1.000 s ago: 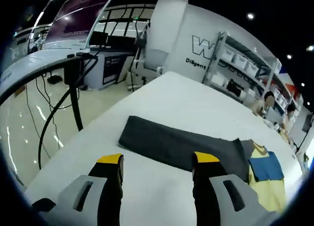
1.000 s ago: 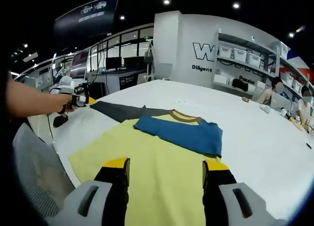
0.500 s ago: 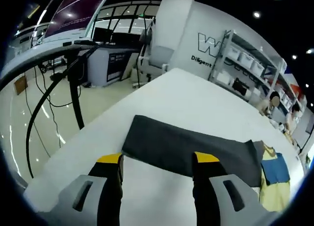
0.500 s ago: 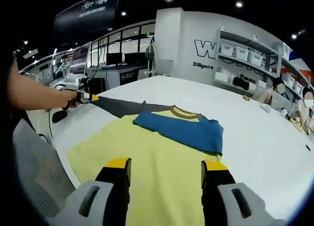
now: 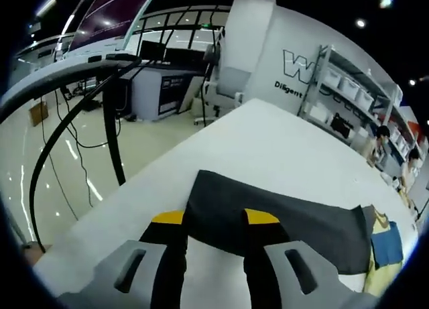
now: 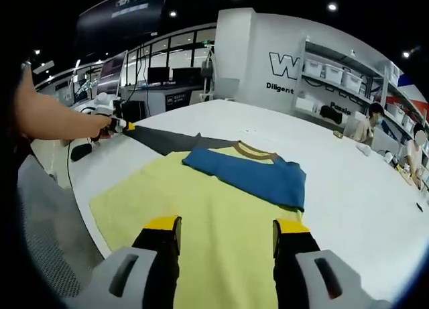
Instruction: Fold the garment on the visible template until the final outline fits inside the template.
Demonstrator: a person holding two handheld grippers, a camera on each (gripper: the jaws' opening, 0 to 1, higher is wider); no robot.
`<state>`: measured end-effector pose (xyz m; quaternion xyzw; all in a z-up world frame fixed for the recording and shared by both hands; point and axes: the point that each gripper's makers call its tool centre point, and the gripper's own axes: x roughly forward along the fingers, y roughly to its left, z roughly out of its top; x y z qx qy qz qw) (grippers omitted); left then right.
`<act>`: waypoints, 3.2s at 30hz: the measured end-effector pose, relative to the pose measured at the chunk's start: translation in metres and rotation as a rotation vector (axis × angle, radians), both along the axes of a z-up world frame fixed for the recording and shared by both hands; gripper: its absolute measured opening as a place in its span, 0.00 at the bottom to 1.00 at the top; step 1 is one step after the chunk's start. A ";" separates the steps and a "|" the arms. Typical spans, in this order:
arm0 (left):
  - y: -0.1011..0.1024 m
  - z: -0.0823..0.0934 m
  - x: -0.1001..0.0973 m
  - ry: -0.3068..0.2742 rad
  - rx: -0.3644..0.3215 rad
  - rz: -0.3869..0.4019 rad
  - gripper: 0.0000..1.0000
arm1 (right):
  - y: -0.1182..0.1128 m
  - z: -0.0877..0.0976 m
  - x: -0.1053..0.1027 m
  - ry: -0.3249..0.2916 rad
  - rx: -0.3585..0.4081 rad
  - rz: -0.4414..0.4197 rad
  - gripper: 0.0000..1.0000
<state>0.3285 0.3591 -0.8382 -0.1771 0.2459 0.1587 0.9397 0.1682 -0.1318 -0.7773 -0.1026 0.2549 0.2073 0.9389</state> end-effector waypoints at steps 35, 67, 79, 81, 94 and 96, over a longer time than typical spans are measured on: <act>-0.045 0.064 0.019 -0.116 0.157 -0.132 0.00 | -0.003 0.005 -0.002 -0.008 0.011 -0.006 0.50; -0.231 0.198 0.041 -0.376 0.211 -0.457 0.00 | -0.016 0.023 -0.020 -0.061 0.002 0.000 0.48; -0.337 0.212 0.049 -0.428 0.172 -0.600 0.00 | -0.015 0.025 -0.021 -0.072 0.007 0.007 0.48; -0.352 0.211 0.051 -0.430 0.161 -0.617 0.00 | -0.015 0.025 -0.021 -0.072 0.008 0.007 0.48; -0.431 0.177 0.060 -0.385 0.204 -0.784 0.00 | -0.018 0.026 -0.020 -0.069 0.019 -0.008 0.47; -0.427 0.161 0.060 -0.352 0.304 -0.822 0.00 | -0.018 0.026 -0.020 -0.068 0.022 -0.010 0.47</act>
